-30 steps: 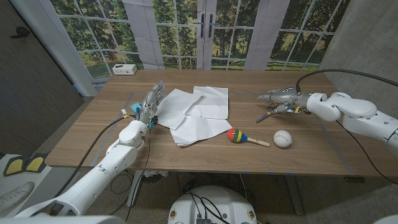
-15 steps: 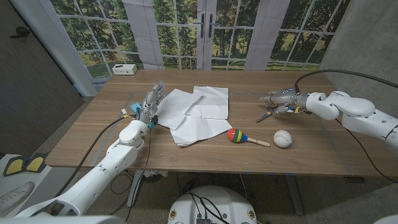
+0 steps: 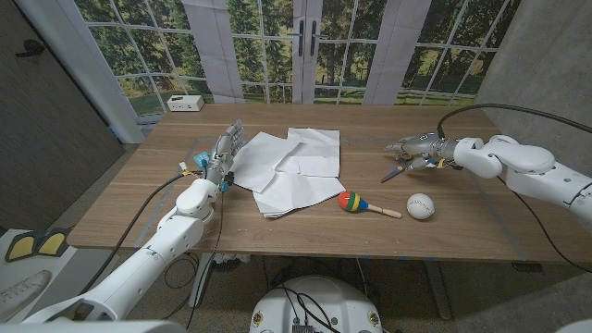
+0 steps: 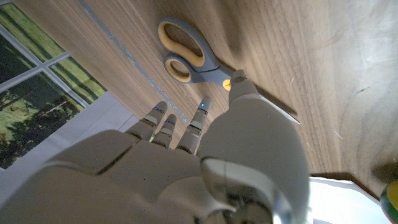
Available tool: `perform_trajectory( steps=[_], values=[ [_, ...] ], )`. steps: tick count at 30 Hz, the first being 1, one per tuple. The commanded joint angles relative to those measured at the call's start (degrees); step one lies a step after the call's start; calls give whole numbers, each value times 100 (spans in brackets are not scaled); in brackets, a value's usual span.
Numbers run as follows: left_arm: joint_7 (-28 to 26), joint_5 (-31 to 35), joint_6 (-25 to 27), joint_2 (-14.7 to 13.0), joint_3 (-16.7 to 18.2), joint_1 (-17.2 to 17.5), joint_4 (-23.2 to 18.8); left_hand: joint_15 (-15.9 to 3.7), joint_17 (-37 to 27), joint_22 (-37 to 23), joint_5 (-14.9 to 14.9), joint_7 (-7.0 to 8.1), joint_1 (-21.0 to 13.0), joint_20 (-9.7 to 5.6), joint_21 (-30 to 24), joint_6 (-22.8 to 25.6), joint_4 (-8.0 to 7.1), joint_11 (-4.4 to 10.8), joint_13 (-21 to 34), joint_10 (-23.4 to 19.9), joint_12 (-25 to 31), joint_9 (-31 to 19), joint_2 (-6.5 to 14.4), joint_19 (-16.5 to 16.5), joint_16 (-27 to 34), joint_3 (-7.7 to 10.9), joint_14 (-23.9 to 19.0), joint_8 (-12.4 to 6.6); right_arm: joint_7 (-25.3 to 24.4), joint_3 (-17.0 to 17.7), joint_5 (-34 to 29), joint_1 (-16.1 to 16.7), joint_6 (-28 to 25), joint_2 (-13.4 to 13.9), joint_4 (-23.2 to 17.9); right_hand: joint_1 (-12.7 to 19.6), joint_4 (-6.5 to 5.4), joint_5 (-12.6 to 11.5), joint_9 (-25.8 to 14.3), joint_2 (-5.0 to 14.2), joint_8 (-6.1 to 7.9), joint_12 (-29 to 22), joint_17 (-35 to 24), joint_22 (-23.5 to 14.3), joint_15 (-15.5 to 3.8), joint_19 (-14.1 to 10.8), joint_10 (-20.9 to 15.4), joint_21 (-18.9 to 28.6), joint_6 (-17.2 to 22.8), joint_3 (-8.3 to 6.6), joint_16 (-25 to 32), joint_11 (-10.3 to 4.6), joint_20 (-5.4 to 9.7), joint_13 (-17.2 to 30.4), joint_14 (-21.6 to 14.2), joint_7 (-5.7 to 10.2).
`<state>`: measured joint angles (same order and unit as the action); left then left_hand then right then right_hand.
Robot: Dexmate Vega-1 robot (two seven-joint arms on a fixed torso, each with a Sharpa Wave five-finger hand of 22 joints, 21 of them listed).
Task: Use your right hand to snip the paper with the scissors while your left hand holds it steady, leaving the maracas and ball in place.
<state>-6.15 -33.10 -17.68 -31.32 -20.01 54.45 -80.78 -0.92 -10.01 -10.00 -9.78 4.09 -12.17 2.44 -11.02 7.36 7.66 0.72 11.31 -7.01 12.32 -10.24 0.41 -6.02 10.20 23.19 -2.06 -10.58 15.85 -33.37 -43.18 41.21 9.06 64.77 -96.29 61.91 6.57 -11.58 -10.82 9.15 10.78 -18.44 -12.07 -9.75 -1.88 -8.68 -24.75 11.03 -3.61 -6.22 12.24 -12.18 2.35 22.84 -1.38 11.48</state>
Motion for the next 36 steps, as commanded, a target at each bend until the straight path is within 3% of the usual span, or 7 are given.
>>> perform_trajectory(
  steps=[1, 7, 36],
  values=[
    [13, -3, 1, 16, -5, -15, 55, -12, -6, -10, -20, -10, 54, -22, -11, 41, 19, 12, 12, -38, 42, -13, 14, -19, 27, 22, -5, -17, 9, -55, 30, -45, 56, -37, 64, 24, -12, -122, -22, 52, -30, -162, -30, -4, -1032, 36, 19, -14, -50, -89, 12, -14, -13, 153, -109, -51],
    [31, -8, -3, 28, -15, -29, 82, -14, -6, -10, -21, -17, 56, -22, -10, 41, 19, 9, 13, -44, 43, -12, 16, -15, 27, 21, -3, -17, 14, -67, 38, -23, 30, -36, 64, -34, -49, -228, -25, 36, -34, -278, -49, -4, -1013, 96, 83, -27, -100, -104, -2, -8, -109, 284, -99, -61],
    [23, -7, 4, 4, -2, -21, 83, -15, -6, -10, -22, -19, 62, -25, -9, 44, 23, 19, 14, -33, 32, -12, 25, -11, 25, 23, 4, -18, -23, -189, 38, -141, 130, -161, 236, -97, -85, -458, -15, 43, -33, -457, -107, -4, -1038, 156, 335, -18, -260, -187, -5, -21, -147, 514, -66, -106]
  ],
)
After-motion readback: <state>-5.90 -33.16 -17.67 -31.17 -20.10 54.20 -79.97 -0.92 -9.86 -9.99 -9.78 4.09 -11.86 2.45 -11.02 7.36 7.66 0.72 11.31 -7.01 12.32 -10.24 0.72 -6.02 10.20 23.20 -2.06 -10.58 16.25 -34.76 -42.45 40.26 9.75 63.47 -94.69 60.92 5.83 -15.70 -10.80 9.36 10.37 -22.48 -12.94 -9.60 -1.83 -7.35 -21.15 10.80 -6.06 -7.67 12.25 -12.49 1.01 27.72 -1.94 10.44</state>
